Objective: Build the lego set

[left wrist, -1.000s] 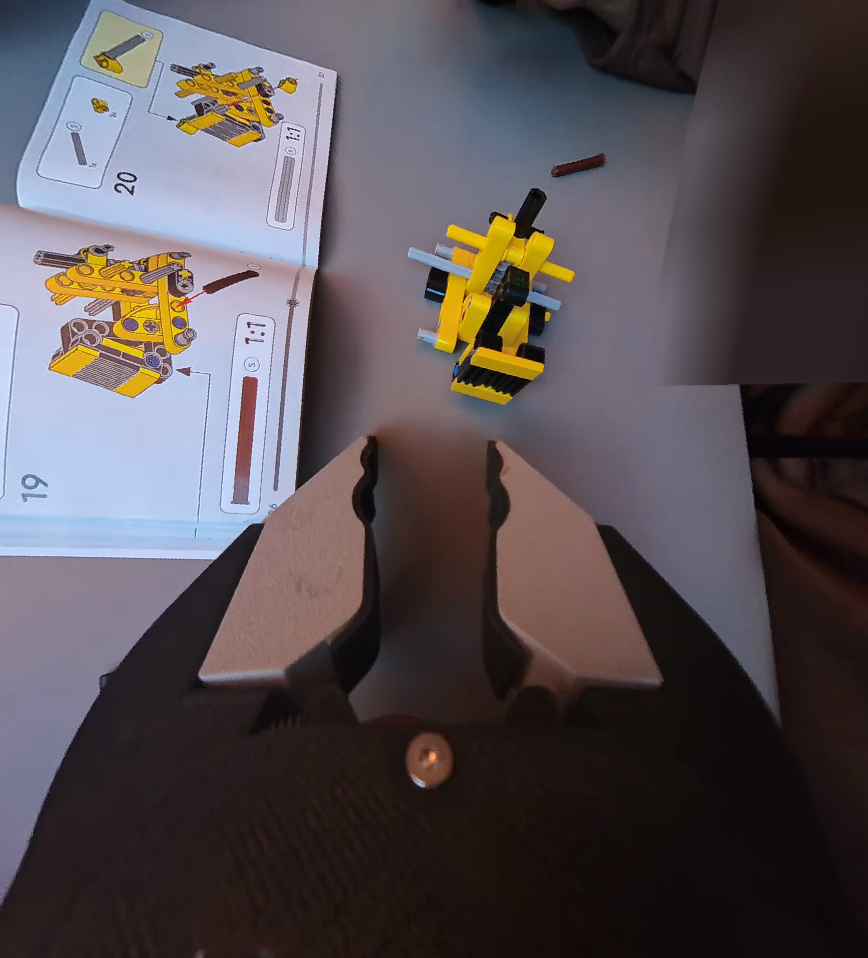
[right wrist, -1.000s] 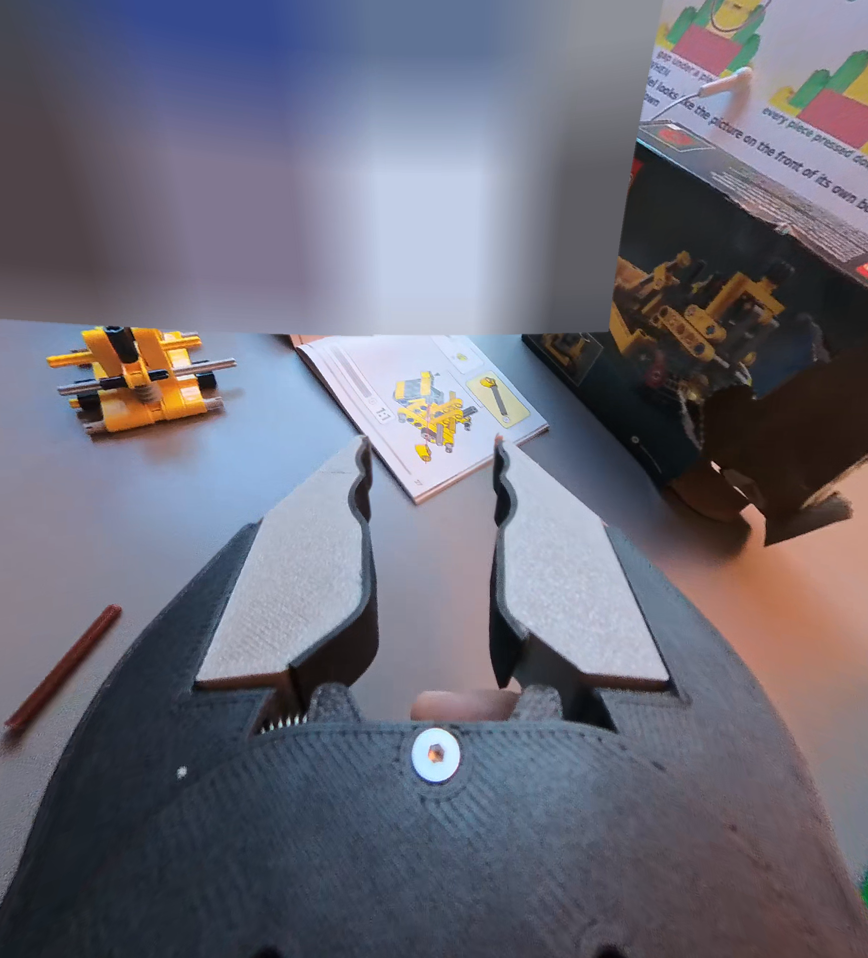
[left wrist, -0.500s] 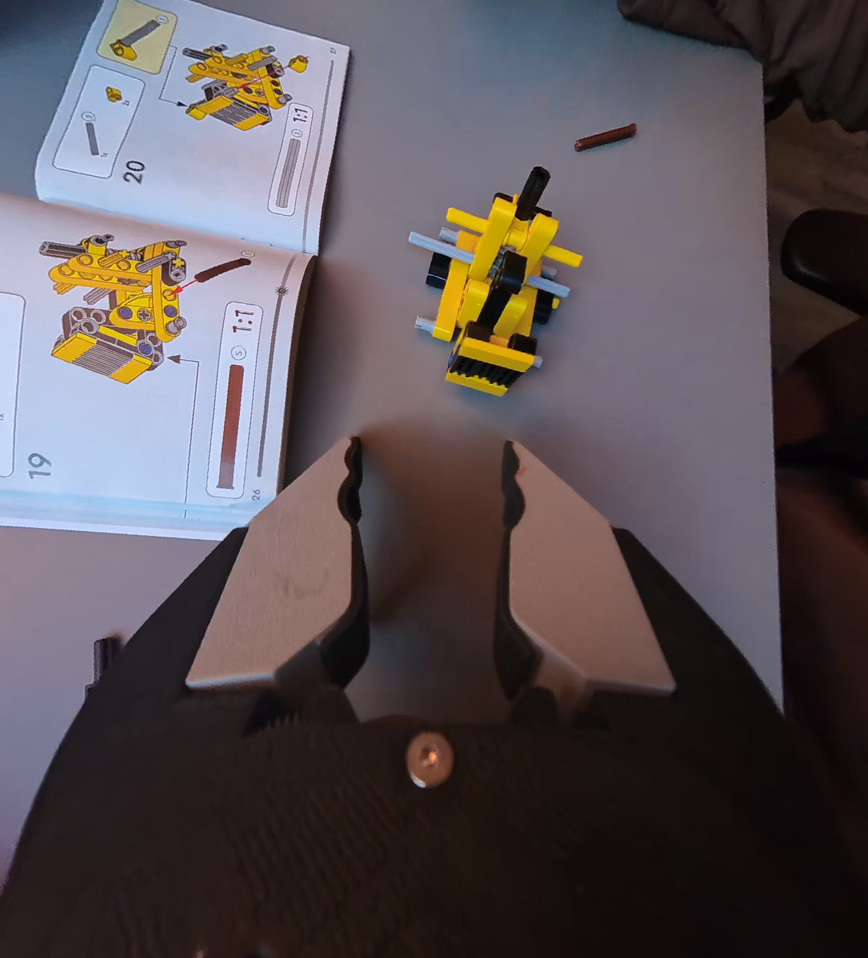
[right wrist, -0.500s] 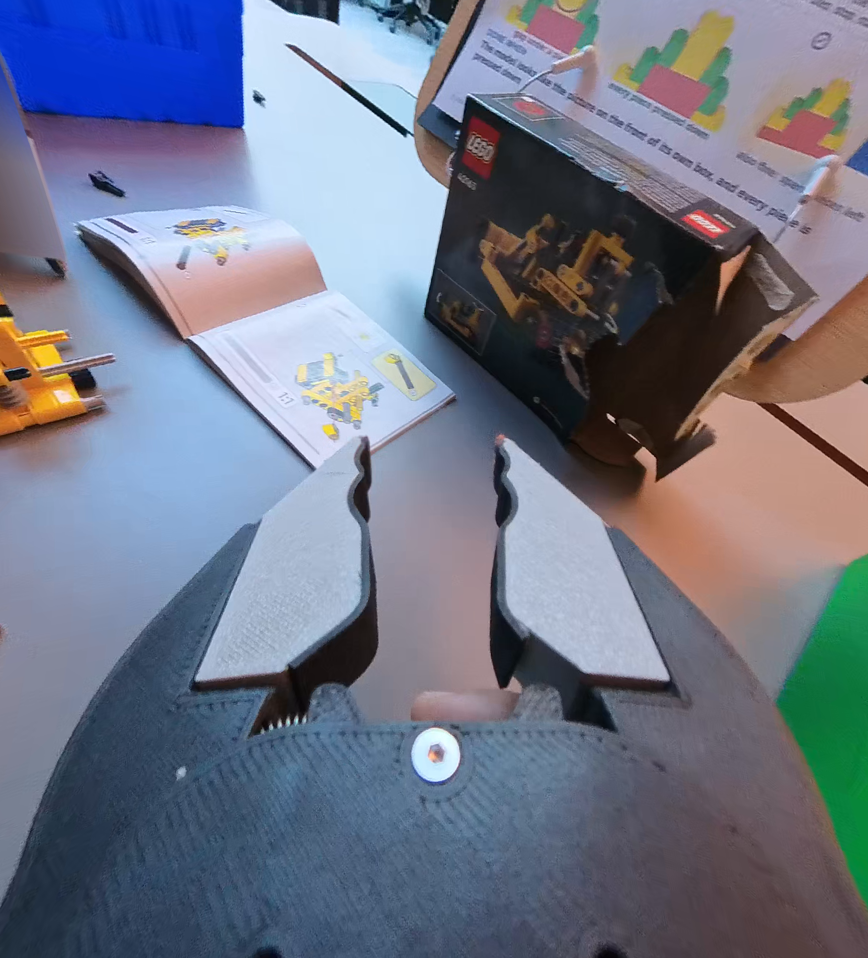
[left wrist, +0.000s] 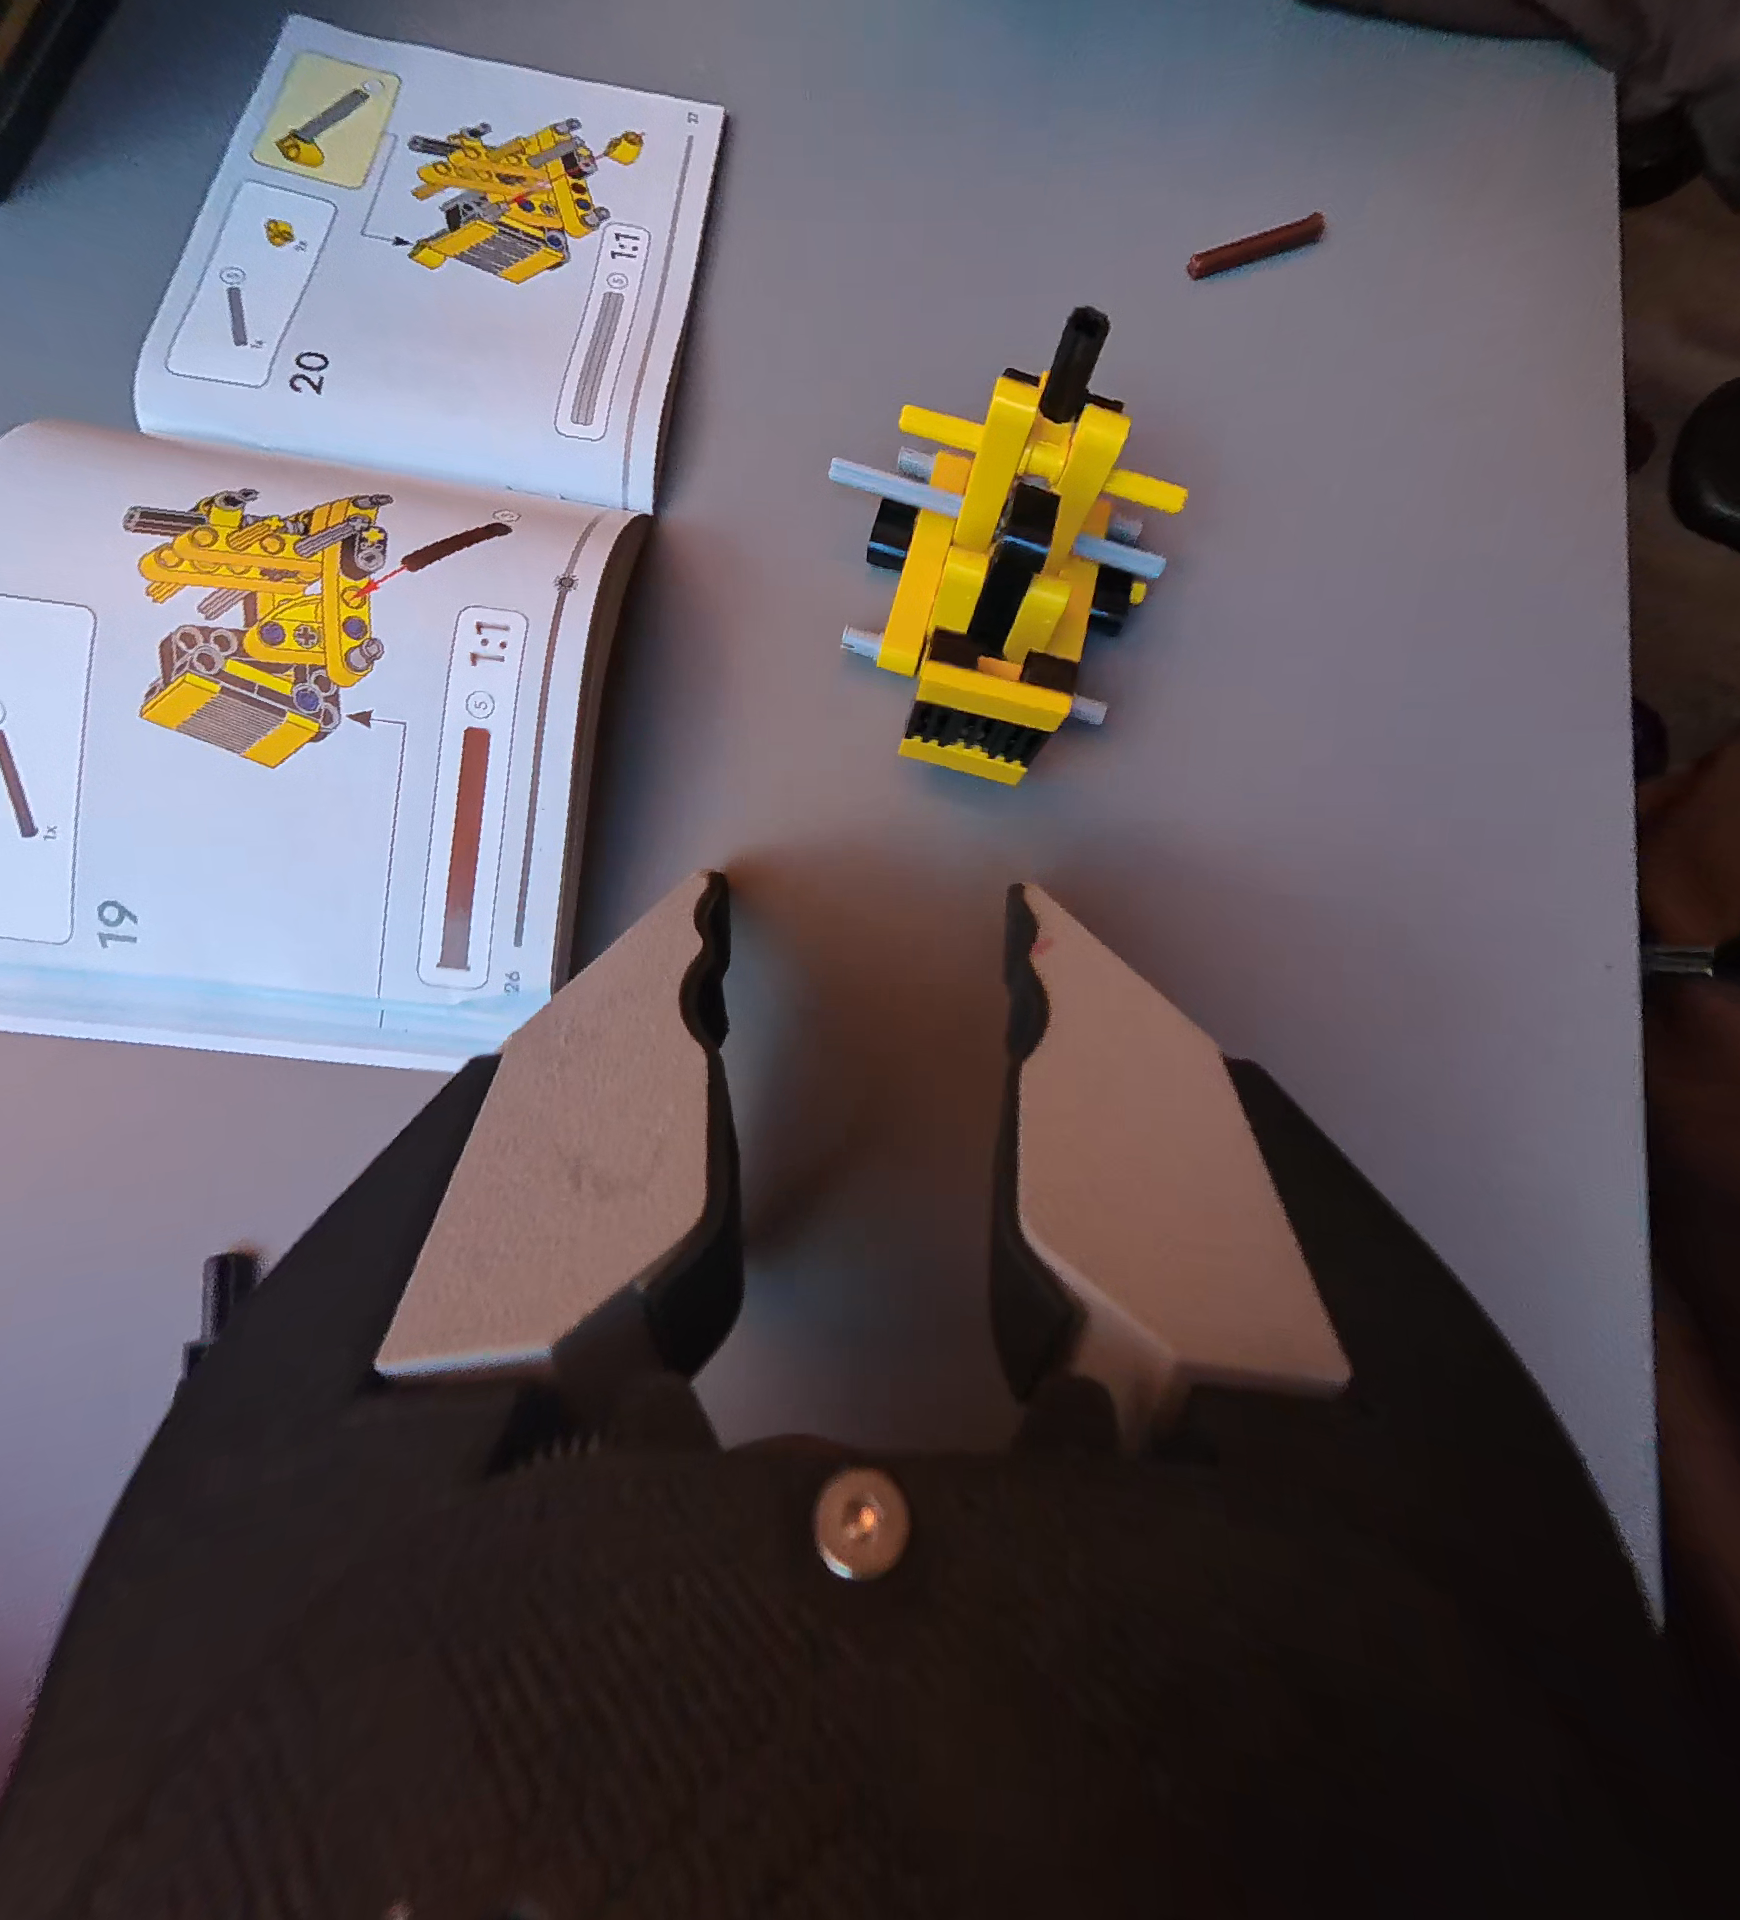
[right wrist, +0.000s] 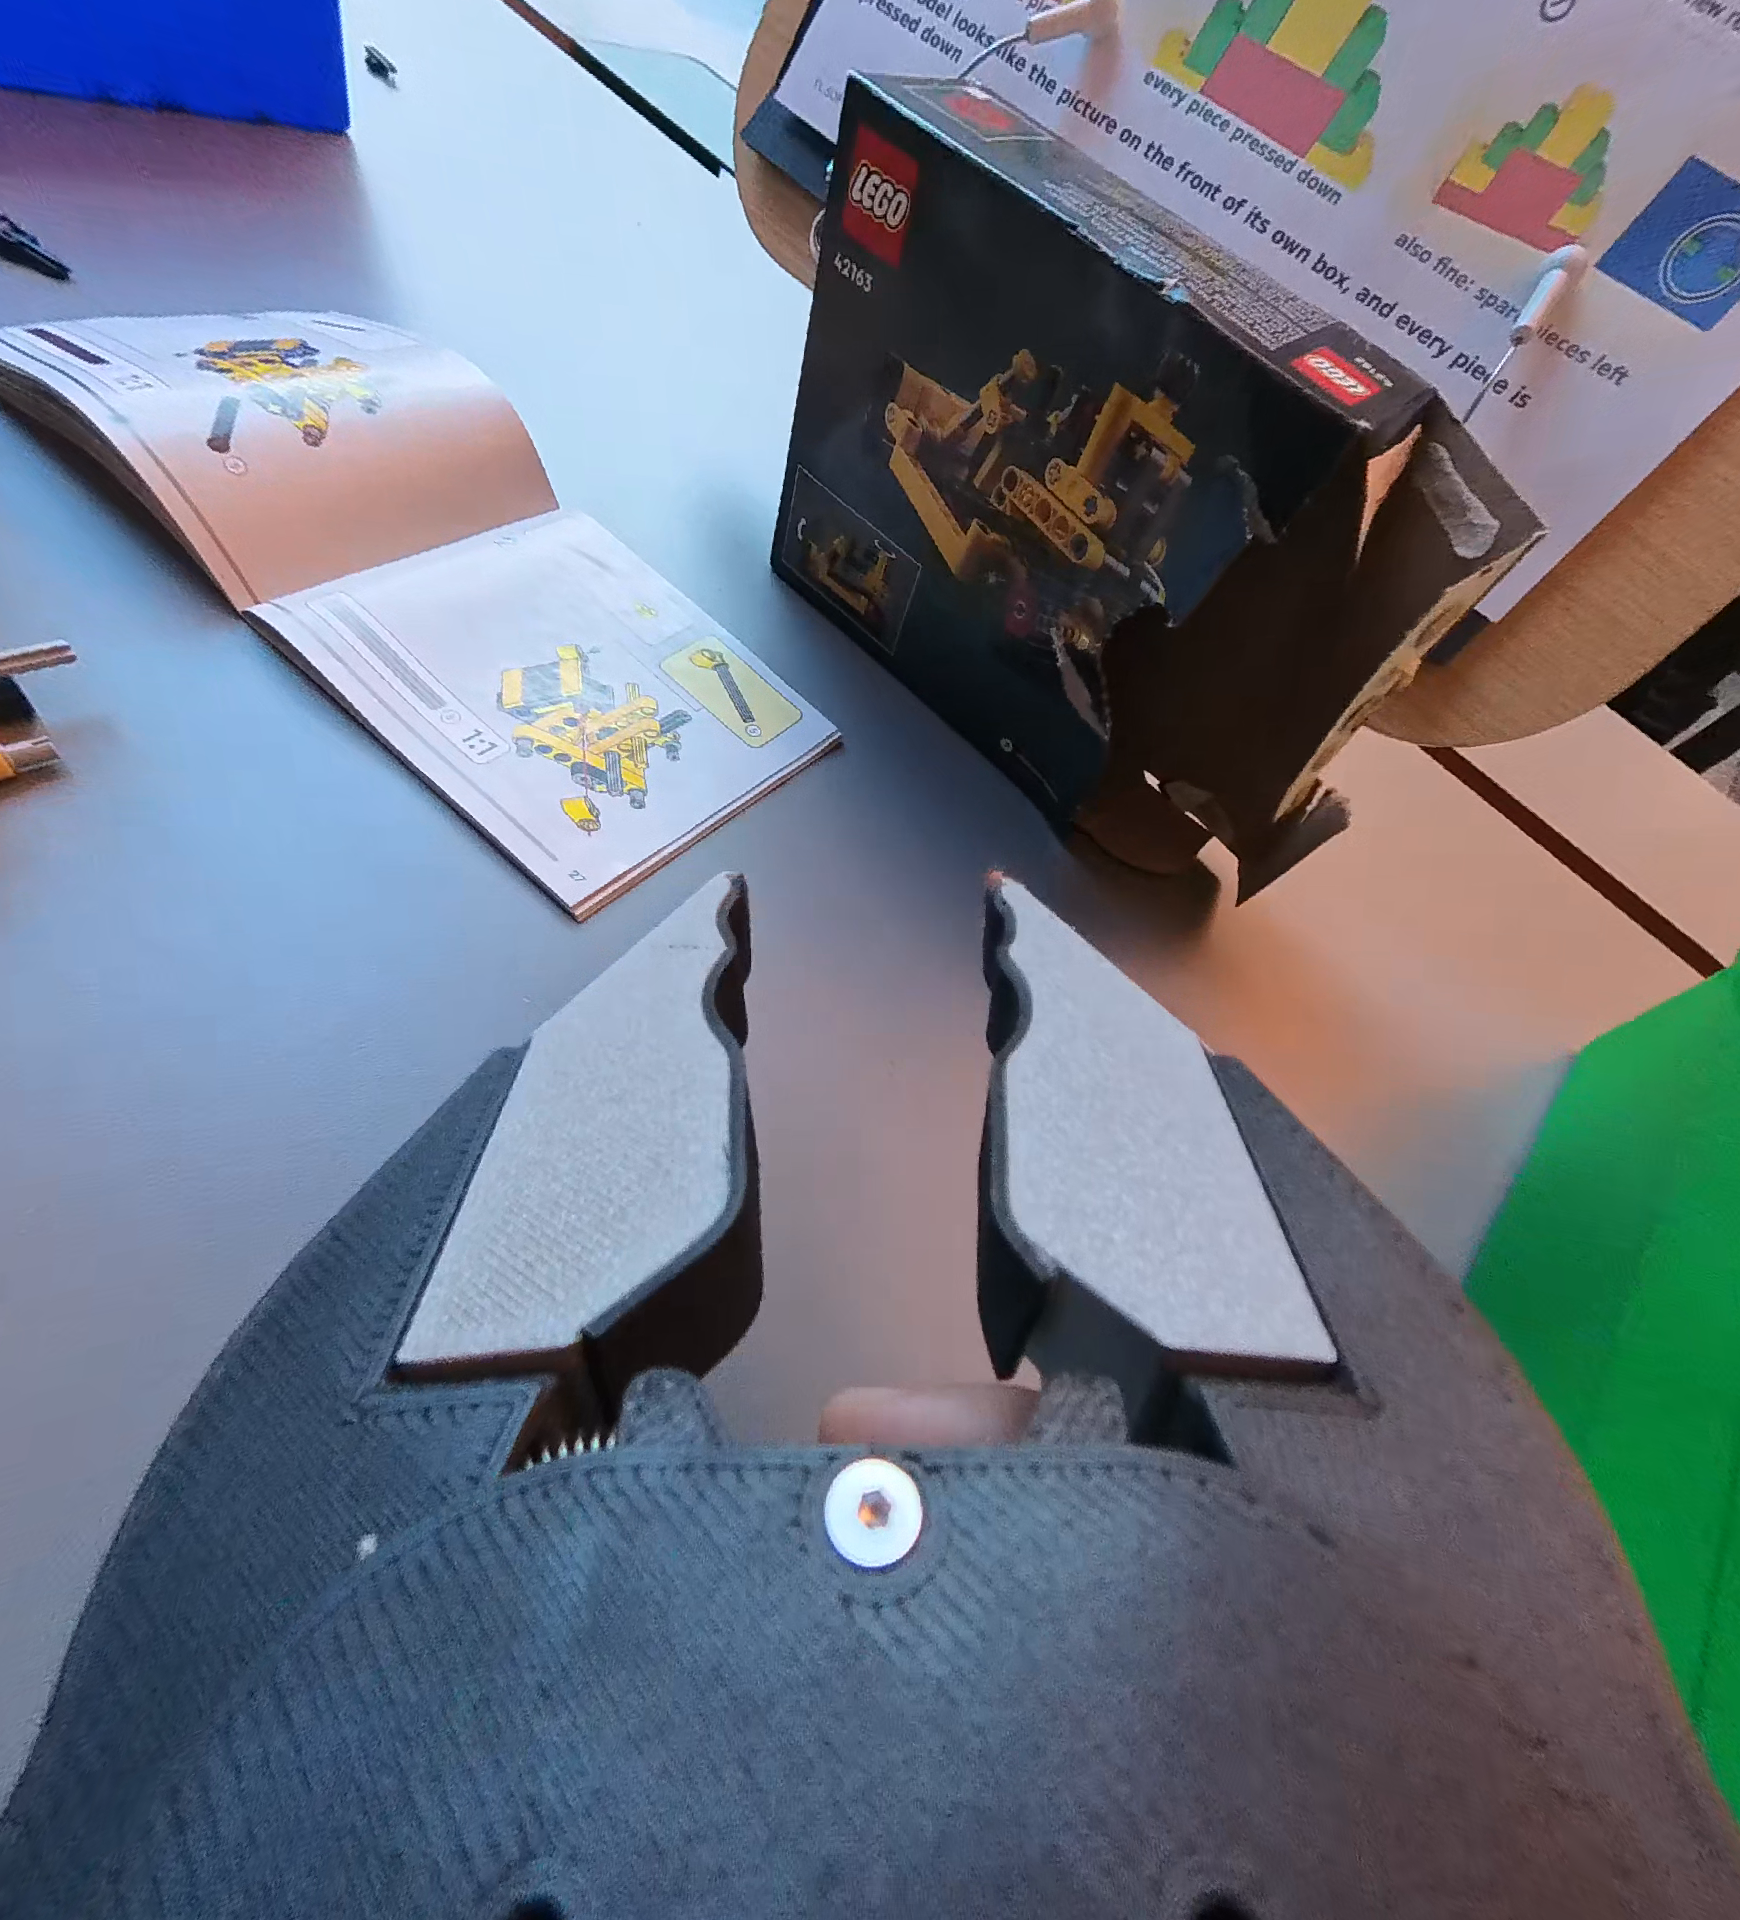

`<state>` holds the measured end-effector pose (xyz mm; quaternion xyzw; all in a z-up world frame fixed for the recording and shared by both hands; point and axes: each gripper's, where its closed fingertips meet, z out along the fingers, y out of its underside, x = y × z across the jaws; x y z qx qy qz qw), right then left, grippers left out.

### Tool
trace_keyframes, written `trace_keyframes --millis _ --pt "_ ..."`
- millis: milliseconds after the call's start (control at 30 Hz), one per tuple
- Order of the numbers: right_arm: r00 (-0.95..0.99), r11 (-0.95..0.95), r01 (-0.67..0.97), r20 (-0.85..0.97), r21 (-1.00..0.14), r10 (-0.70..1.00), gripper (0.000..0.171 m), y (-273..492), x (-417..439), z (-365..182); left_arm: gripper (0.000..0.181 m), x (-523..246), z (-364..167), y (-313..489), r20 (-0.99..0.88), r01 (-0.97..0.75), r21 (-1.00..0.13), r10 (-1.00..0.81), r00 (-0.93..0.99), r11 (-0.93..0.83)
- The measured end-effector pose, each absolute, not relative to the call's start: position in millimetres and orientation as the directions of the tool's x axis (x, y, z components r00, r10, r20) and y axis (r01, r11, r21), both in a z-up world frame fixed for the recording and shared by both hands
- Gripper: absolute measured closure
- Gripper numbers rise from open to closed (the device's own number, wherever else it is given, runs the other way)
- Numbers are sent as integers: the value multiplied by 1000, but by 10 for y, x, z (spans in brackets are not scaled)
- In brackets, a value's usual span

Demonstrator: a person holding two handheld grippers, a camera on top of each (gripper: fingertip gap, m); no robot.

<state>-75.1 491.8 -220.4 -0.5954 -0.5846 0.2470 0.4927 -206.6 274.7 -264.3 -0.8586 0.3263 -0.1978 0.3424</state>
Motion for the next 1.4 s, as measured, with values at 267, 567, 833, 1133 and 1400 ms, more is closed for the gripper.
trace_keyframes --millis 267,567,833,1133,1400 --pt "214 114 448 230 -887 949 129 4999 -734 -2214 133 -2164 -2639 2698 113 -401 -731 -678 727 -552" --pt "239 71 436 192 -897 952 131 5094 -740 -2205 143 -2206 -2595 2730 297 -266 -722 -633 715 -639" --pt "251 138 462 278 -876 927 132 5132 -870 -2213 148 -2213 -2576 2734 380 -213 -706 -615 691 -675" --pt "231 158 471 294 -868 927 131 5119 -924 -2229 154 -2220 -2540 2740 434 -169 -702 -604 668 -692" --pt "233 151 460 282 -875 931 131 5118 -921 -2214 154 -2219 -2531 2740 438 -164 -705 -605 665 -690"
